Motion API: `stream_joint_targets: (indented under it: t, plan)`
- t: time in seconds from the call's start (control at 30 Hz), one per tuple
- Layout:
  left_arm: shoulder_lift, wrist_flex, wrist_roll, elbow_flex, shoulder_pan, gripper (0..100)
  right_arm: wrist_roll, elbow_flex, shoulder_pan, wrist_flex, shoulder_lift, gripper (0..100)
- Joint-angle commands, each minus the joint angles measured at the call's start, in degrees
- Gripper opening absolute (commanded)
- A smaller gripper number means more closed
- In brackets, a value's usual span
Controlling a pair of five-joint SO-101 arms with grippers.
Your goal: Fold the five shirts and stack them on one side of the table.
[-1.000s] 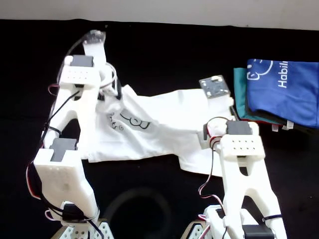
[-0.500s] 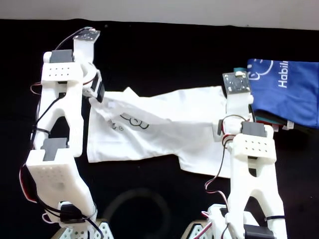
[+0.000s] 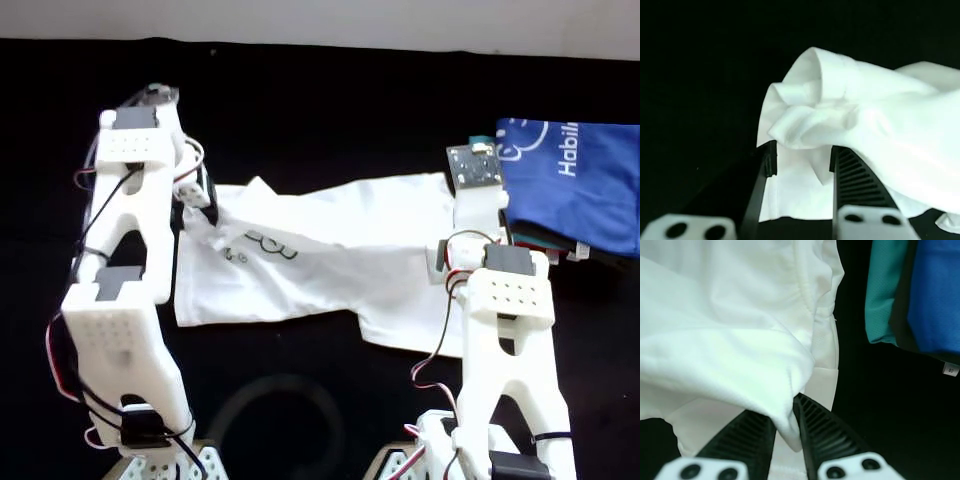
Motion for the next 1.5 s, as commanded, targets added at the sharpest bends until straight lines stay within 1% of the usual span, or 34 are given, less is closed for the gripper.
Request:
stream_joint_targets:
  t: [0.0,0.17,0.3,0.37,0.4,0.47,0.53,0.6,0.73,0.87,0.9,0.97,1.07,1.13,1.2,1.27,1.47]
  plan:
    - [2.15,-4.57,0.44,-2.59,1.54,18,-0.09,-0.57,0.57,-0.75,-1.54,0.5]
    - [5.93,-5.10,0.35,-5.58,4.00,18,-0.09,-0.57,0.57,-0.75,-1.54,0.5]
    - [8.92,-5.10,0.35,-6.02,4.62,18,-0.09,-0.57,0.75,-0.75,-1.63,0.5]
    - [9.19,-4.92,0.35,-6.02,4.53,14,-0.09,-0.57,0.84,-0.75,-1.71,0.5]
    - [9.10,-4.31,0.35,-6.37,4.53,10,-0.09,-0.57,0.84,-0.75,-1.71,0.5]
    - [7.87,-1.85,0.53,-8.40,4.44,0,-0.09,-0.57,0.84,-0.75,-1.71,0.5]
    - [6.29,1.58,0.62,-11.38,4.44,2,-0.09,-0.57,0.84,-0.75,-1.54,0.5]
    - [4.44,4.75,0.62,-15.08,4.44,1,-0.09,-0.57,0.84,-0.75,-1.54,0.5]
    - [0.66,11.08,0.35,-22.37,4.44,1,-0.09,-1.01,0.84,-0.75,-1.98,0.5]
    - [-2.42,17.49,0.18,-28.88,4.44,1,-0.18,-7.87,1.36,0.31,-1.45,0.5]
    - [-3.12,18.55,-0.53,-30.11,4.44,1,-0.18,-10.77,1.45,1.63,-1.36,0.5]
    - [-5.14,19.34,-4.40,-31.16,4.26,1,-0.18,-17.63,1.45,5.49,-1.27,0.5]
    - [-9.71,19.34,-9.41,-31.08,3.03,1,-0.09,-27.74,1.54,10.59,-1.27,0.5]
    - [-12.35,19.34,-12.66,-30.99,2.86,1,1.76,-32.31,1.71,12.26,-1.27,0.5]
    - [-14.02,19.43,-15.12,-30.29,2.86,1,3.96,-32.92,1.54,12.70,-1.27,0.5]
    - [-14.64,19.43,-15.47,-26.68,2.86,1,4.48,-32.57,1.80,13.05,-1.27,0.5]
    - [-17.36,19.60,-15.47,-9.45,1.89,1,4.66,-27.56,4.35,13.05,-1.45,0.5]
